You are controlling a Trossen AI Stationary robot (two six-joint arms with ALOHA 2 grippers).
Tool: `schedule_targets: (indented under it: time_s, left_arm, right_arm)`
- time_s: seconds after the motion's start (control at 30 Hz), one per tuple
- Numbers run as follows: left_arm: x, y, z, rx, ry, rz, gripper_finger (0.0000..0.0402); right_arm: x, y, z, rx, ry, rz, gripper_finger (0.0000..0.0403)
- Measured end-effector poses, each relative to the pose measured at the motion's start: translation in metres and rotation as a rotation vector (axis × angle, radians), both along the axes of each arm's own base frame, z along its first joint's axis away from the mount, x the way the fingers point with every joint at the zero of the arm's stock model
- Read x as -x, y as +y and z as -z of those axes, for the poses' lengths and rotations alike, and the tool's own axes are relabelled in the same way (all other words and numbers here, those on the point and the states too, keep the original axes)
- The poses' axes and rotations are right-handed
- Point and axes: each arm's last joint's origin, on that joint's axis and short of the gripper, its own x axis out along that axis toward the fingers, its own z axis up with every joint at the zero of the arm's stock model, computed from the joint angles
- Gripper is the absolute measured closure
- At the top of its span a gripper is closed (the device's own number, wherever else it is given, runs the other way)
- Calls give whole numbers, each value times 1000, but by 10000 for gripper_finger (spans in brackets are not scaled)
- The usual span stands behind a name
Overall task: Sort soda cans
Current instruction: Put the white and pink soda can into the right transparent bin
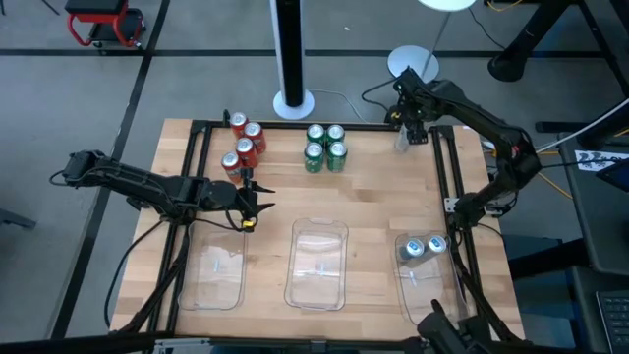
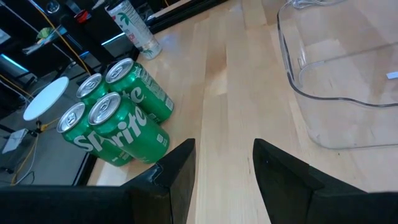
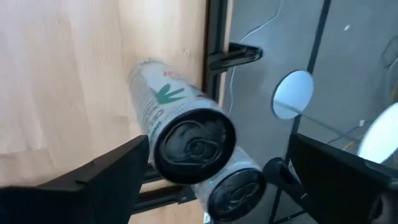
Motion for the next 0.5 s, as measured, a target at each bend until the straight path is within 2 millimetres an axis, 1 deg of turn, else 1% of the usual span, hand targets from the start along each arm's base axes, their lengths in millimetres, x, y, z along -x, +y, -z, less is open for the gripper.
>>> schedule_targets:
  time_s: [0.17, 0.5]
  left_arm:
    - [0, 0, 0, 0, 0, 0, 249]
    - [0, 0, 0, 4, -1, -2, 249]
  right_arm:
    - [-1, 0, 8, -59, 34, -1, 5]
    - [-7, -10, 25, -73, 95, 30, 4]
